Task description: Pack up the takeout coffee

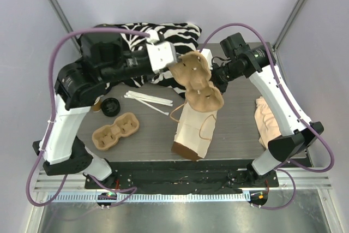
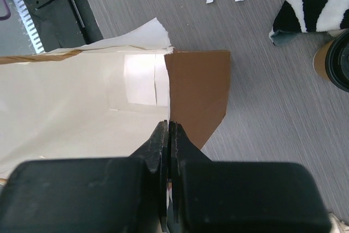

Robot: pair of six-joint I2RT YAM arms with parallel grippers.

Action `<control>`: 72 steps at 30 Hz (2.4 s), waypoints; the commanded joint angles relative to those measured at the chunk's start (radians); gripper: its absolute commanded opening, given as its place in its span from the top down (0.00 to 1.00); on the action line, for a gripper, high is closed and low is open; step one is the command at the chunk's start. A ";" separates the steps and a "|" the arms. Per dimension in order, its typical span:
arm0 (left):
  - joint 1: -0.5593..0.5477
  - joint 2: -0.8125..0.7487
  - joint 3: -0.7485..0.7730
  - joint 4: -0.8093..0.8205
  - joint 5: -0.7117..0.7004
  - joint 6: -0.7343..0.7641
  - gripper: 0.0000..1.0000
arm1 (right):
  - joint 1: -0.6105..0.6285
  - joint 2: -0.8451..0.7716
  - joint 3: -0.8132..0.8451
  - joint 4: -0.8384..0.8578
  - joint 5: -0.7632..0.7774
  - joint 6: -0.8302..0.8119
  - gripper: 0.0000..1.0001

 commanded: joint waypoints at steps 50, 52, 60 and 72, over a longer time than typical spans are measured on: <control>-0.556 -0.264 -0.795 0.131 -0.557 0.400 1.00 | 0.216 -0.069 0.108 -0.039 0.029 0.007 0.99; -0.560 -0.261 -0.819 0.126 -0.552 0.344 1.00 | 0.220 -0.070 0.108 -0.039 0.023 0.007 0.99; -0.562 -0.282 -0.988 0.249 -0.609 0.302 1.00 | 0.274 -0.082 0.074 -0.039 0.028 -0.011 0.99; -0.445 -0.299 -1.069 0.314 -0.456 0.241 1.00 | 0.286 -0.061 0.086 -0.062 -0.049 -0.062 0.99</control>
